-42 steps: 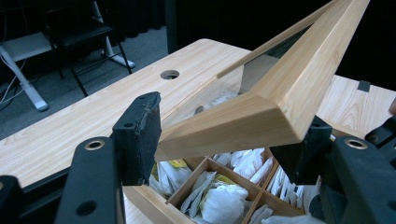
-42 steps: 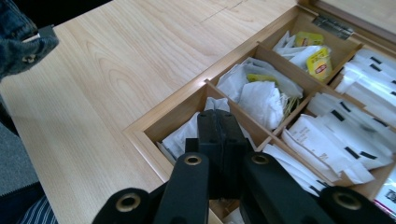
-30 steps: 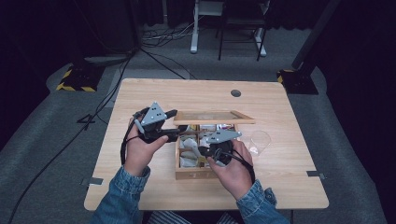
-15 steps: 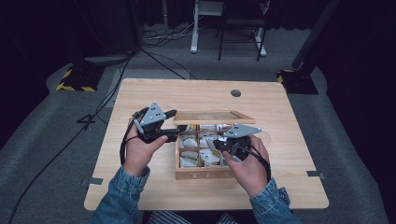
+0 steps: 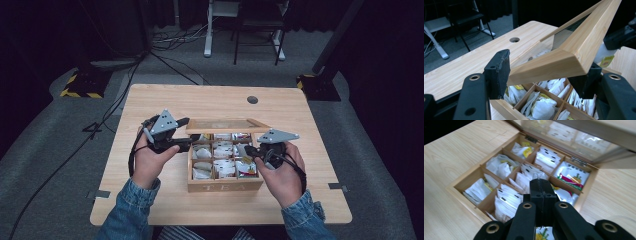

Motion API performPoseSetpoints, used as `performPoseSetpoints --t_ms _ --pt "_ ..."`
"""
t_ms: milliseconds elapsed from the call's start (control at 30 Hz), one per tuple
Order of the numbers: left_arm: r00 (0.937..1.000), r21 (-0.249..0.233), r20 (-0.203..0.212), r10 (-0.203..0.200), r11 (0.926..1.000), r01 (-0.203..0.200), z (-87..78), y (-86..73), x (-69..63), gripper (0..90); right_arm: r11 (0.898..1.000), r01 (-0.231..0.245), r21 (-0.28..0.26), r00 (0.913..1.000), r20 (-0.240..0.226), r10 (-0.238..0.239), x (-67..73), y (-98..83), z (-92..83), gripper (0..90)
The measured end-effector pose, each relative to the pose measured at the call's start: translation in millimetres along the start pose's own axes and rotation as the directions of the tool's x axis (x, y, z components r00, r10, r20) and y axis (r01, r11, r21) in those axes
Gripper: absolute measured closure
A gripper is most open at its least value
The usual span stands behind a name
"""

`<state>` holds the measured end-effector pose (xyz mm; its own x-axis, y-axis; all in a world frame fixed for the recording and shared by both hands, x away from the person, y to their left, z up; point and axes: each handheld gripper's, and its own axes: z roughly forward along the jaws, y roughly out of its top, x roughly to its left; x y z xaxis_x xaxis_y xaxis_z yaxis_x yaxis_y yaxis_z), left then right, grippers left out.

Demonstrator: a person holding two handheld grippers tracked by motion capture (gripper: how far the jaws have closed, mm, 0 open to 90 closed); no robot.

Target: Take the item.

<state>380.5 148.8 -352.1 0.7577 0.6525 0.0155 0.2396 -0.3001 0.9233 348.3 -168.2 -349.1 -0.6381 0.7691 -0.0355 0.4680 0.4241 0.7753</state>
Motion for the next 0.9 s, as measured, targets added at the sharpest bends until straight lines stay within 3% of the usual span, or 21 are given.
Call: performPoseSetpoints --t_ms 267,900 --pt "1.0000 0.000 -0.008 -0.005 1.0000 0.005 -2.6 -0.7 1.1 38.3 0.999 -0.046 0.003 0.9978 0.048 0.046 -22.9 -6.6 -11.9 90.0" --pt "1.0000 0.000 -0.005 -0.007 1.0000 0.007 -2.6 -0.8 1.6 38.3 0.993 -0.115 0.030 0.9851 0.132 0.110 -59.5 -15.9 -30.0 90.0"
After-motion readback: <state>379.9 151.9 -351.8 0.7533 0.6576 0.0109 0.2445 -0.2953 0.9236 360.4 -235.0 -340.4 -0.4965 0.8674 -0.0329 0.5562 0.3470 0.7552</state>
